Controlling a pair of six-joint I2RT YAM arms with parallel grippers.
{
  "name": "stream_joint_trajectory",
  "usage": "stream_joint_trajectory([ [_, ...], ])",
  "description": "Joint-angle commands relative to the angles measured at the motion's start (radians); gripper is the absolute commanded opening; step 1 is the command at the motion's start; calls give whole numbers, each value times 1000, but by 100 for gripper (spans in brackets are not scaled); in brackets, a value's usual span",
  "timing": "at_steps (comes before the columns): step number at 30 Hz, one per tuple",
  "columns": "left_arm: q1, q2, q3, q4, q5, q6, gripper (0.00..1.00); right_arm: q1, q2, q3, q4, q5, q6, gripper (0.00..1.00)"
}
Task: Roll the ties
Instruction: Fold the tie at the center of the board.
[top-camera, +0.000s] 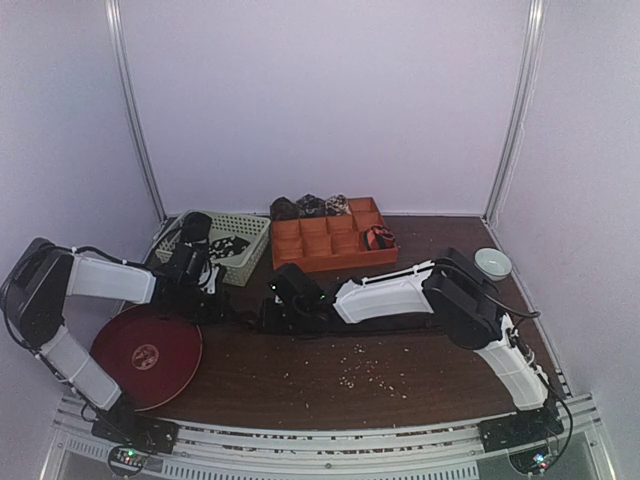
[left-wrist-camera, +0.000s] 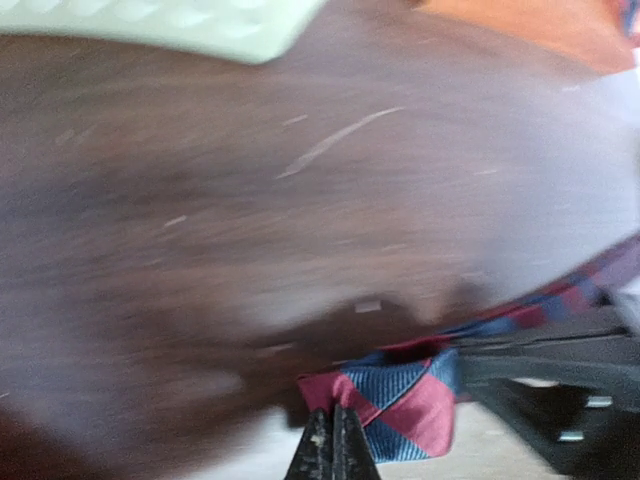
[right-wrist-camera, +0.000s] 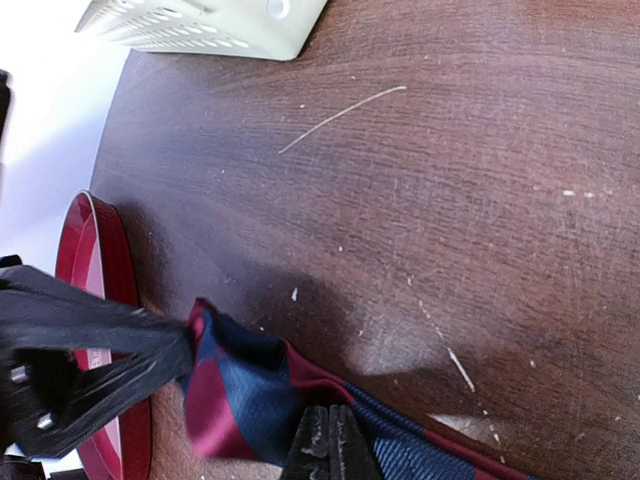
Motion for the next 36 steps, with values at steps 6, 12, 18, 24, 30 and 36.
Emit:
stream_joint_trajectory([
  [6, 2, -72, -71, 295, 324, -135, 9, 8, 19, -53, -77, 29, -7, 0],
  [12, 7, -96, 4, -4, -78, -38, 12, 9, 17, -61, -74, 33, -8, 0],
  [18, 13, -88, 29, -148, -360, -23, 0, 8, 11, -73, -69, 35, -9, 0],
  [24, 13, -17, 30, -136, -370, -11, 0, 8, 10, -75, -66, 36, -9, 0],
  [30, 13, 58, 8, -39, -184, 10, 0, 9, 11, -75, -67, 39, -9, 0],
  [36, 13, 31, -41, 84, 34, -13, 0, 9, 11, -75, -71, 42, -9, 0],
])
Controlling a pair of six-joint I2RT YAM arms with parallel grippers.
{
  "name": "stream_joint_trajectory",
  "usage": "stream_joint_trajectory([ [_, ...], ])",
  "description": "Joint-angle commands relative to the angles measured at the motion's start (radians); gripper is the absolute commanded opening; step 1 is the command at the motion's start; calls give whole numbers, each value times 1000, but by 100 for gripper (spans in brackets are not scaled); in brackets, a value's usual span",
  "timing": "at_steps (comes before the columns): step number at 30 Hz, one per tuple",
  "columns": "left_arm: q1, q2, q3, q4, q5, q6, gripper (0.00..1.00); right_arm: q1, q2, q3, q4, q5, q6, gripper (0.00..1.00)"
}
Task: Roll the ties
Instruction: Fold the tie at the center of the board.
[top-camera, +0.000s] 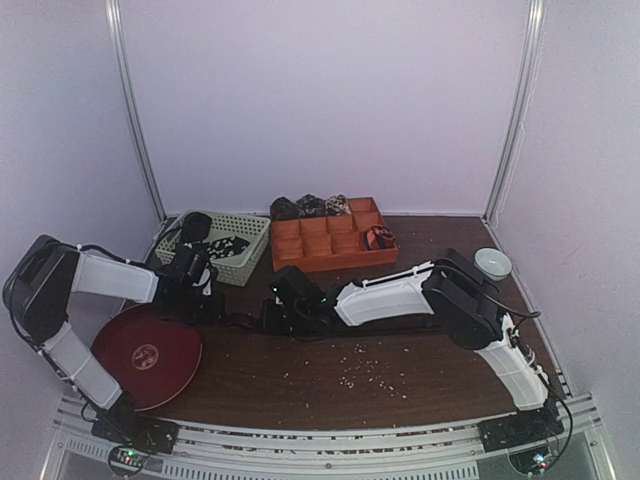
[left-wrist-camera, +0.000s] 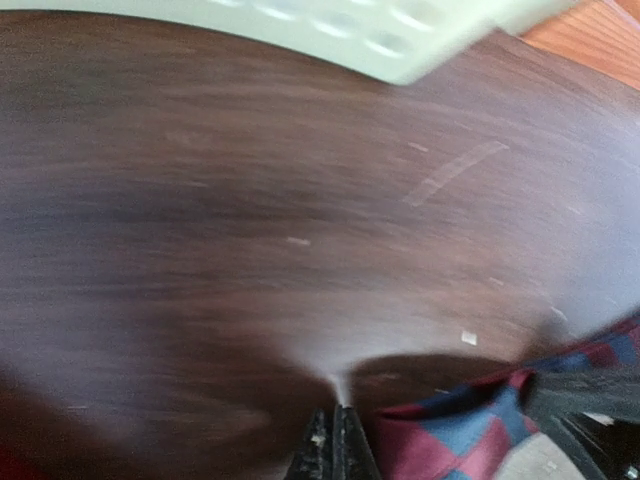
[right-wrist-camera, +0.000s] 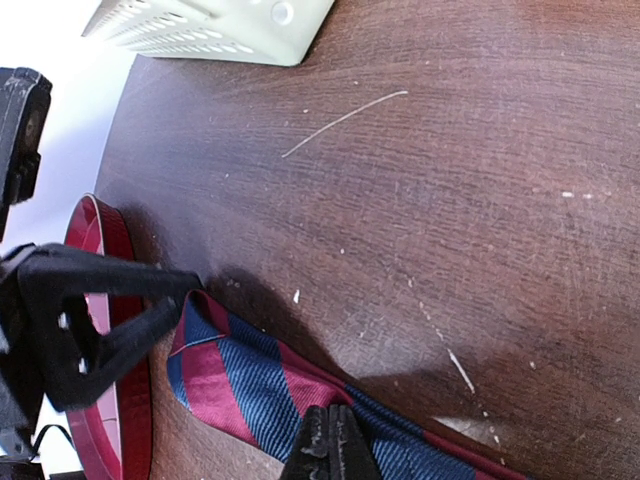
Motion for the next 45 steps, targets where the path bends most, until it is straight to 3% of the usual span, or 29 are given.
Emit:
stream_joint_trajectory([
  [1, 4, -4, -52, 125, 247, -20, 0, 8, 16, -42, -121, 27, -11, 0],
  [4, 3, -16, -74, 209, 372, -62, 0, 7, 11, -46, -113, 28, -11, 0],
  [10, 3, -35, -91, 306, 469, -116, 0, 7, 3, -62, -79, 20, -5, 0],
  [34, -21, 21, -153, 558, 559, -216, 0, 6, -25, -144, 119, -24, 31, 0],
  [45, -21, 7, -105, 440, 504, -147, 0, -5, -128, -170, 80, 5, -11, 0],
])
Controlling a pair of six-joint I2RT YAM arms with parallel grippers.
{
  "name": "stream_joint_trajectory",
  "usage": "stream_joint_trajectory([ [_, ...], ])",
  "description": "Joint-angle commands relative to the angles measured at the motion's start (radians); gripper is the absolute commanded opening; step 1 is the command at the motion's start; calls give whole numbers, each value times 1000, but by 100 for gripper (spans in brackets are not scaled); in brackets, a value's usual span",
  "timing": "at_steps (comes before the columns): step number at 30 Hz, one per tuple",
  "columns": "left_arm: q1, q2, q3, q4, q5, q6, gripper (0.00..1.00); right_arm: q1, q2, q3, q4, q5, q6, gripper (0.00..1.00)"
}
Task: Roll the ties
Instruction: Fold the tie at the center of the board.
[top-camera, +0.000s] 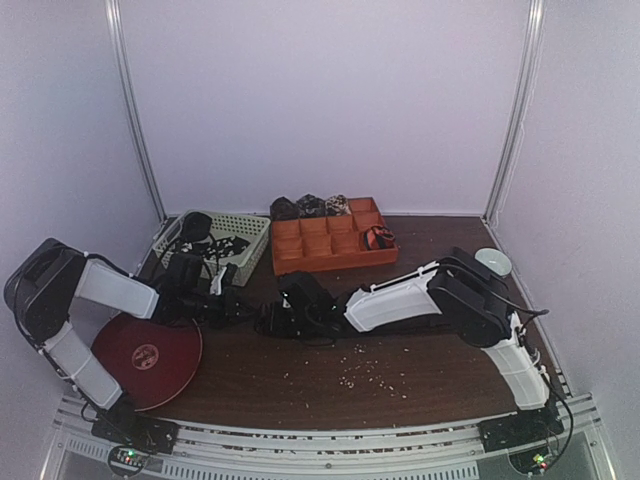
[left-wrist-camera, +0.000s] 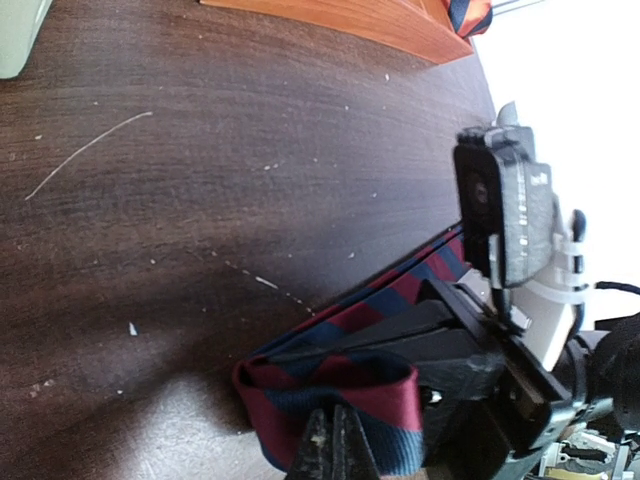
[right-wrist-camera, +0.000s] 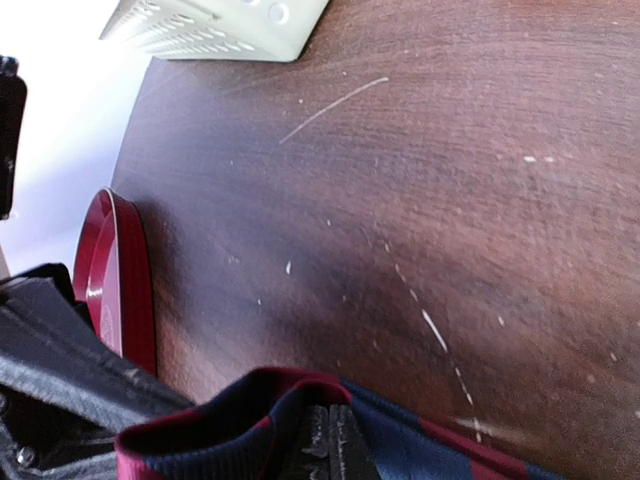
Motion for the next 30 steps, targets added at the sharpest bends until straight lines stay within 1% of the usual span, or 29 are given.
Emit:
stream_joint_trajectory([
  [1, -4, -2, 27, -20, -18, 36, 0, -6, -82, -29, -78, 25, -33, 1],
  [13, -5, -6, 35, -51, -35, 48, 0, -12, -155, -80, -101, 59, -27, 0],
  [20, -7, -18, 45, -51, -25, 40, 0, -11, -114, -33, -57, -8, -29, 0],
  [28, -28, 15, 50, -21, -23, 23, 0, -10, -112, -61, -45, 6, -27, 0],
  [30, -36, 22, 52, -15, -22, 20, 1, -11, -111, -65, -43, 6, -28, 0],
])
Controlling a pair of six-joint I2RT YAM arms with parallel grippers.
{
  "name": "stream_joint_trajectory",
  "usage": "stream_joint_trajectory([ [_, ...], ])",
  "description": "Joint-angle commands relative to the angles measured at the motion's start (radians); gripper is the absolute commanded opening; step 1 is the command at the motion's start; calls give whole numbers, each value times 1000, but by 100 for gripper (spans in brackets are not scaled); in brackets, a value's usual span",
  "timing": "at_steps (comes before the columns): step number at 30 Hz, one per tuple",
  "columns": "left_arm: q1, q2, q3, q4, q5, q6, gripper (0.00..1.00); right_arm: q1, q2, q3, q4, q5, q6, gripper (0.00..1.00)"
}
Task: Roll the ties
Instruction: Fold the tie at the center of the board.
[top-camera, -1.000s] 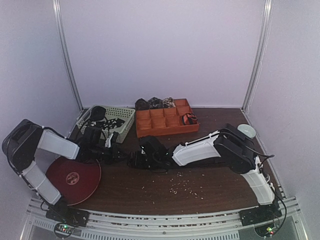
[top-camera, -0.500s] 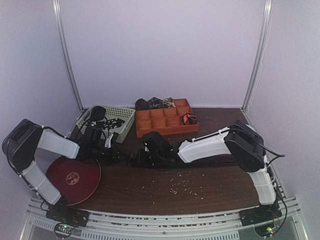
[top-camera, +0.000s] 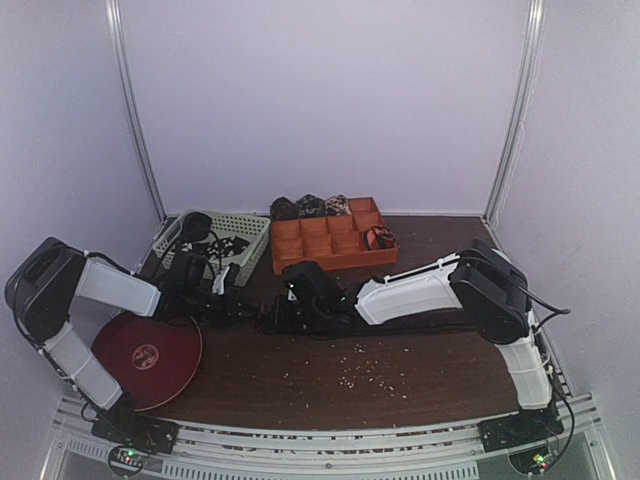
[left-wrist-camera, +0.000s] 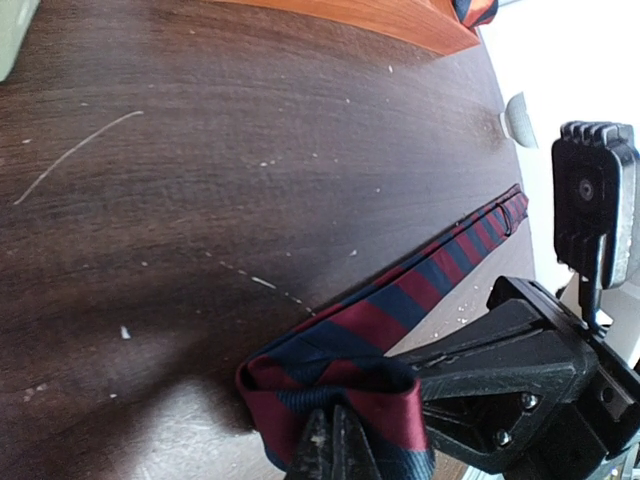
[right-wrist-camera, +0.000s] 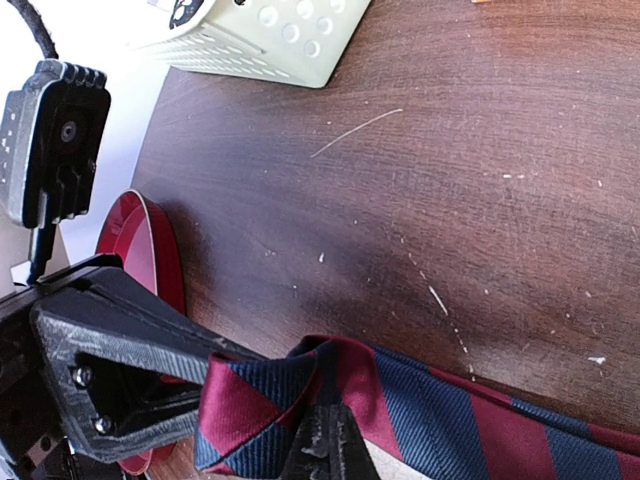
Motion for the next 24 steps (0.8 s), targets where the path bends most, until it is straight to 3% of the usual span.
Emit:
stream_joint_trajectory([
  [1, -22, 21, 27, 42, 2, -6, 2, -5, 6, -6, 13, 0, -13, 0],
  [15, -49, 7, 56, -20, -73, 18, 15, -18, -12, -43, -29, 33, -26, 0],
  [24, -63, 22, 74, -22, -66, 18, 15, -48, -146, -141, -51, 102, -38, 15],
])
